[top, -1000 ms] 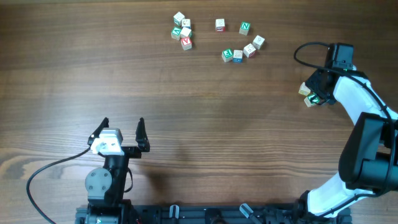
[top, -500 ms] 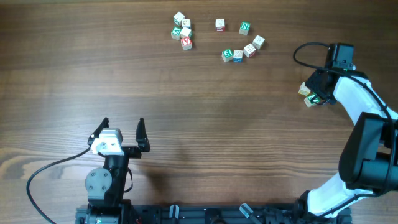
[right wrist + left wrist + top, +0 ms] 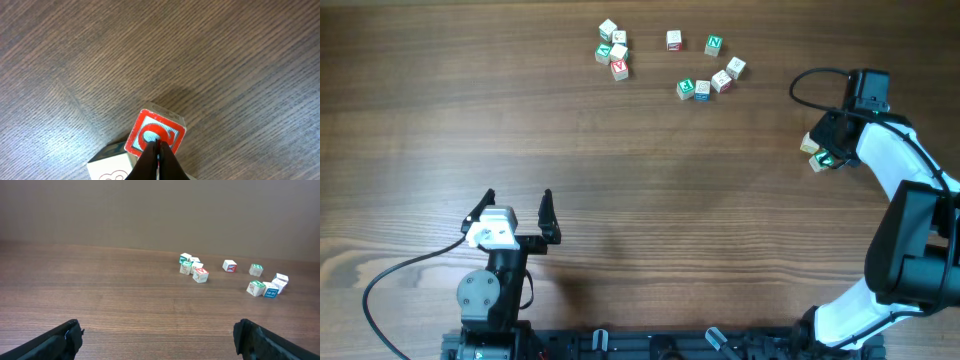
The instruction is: Form a circle
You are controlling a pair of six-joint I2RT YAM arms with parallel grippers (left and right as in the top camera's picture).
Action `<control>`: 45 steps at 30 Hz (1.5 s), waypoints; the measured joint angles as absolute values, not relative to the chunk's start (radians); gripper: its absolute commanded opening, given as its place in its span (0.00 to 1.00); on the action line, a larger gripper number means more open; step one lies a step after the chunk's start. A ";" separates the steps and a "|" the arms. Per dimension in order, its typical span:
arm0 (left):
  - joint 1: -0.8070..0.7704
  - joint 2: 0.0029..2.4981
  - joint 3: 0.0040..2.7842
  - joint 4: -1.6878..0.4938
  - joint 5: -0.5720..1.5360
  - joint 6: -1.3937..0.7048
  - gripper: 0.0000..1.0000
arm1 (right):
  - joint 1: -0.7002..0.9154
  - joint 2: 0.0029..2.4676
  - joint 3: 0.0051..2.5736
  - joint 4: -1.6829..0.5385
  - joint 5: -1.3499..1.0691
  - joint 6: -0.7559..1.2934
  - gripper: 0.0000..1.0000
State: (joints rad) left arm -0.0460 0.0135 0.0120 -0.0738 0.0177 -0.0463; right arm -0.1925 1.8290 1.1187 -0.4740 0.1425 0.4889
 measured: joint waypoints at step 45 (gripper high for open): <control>-0.046 0.014 0.012 -0.074 0.018 -0.046 1.00 | -0.192 1.829 1.119 -0.476 0.141 0.429 0.04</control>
